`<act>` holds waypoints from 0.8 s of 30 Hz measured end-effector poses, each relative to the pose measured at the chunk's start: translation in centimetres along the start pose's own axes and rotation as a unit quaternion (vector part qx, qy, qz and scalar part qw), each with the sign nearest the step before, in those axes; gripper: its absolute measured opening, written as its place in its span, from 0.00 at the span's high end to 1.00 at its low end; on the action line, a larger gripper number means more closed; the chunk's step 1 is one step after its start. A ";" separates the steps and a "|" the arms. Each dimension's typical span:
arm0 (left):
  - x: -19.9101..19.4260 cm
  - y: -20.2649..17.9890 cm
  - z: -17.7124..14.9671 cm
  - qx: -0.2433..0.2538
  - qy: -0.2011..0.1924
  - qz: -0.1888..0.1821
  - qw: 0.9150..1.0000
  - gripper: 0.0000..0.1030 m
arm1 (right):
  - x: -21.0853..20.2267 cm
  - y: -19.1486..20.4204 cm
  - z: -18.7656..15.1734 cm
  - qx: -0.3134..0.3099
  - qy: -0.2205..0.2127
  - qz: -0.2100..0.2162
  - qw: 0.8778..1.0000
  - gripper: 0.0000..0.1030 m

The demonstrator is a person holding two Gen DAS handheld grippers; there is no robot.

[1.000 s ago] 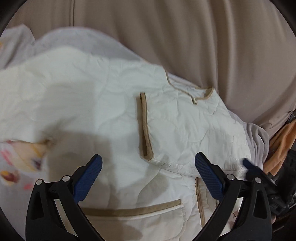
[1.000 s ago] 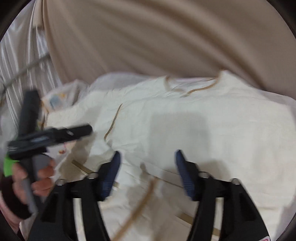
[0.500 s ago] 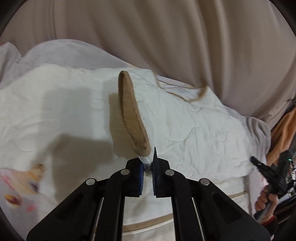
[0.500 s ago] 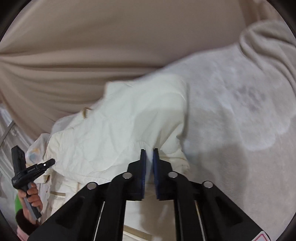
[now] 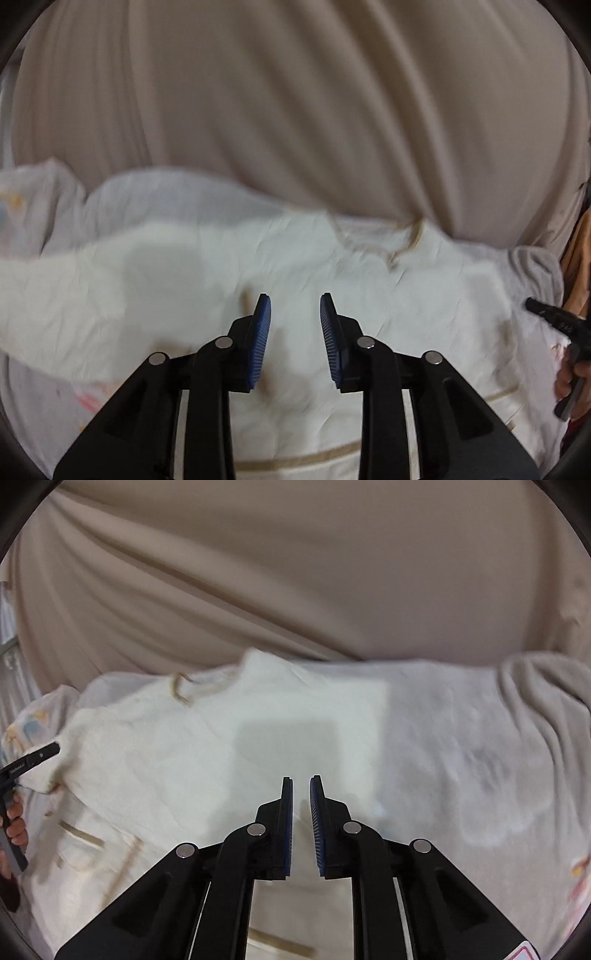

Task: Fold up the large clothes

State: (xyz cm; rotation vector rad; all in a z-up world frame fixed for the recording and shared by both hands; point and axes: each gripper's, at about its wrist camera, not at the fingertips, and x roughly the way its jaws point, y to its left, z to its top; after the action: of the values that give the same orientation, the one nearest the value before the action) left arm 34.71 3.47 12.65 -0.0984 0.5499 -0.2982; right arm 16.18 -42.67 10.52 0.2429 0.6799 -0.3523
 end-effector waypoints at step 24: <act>5.2 5.4 -3.5 -0.057 0.104 0.022 0.993 0.31 | 3.0 -10.1 -2.8 0.145 0.041 0.008 0.988 0.53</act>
State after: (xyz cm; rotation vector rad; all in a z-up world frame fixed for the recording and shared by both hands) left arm 38.39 7.04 6.13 -0.1661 0.7755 -0.2355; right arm 12.78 -51.67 5.41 0.5427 0.7068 -0.4281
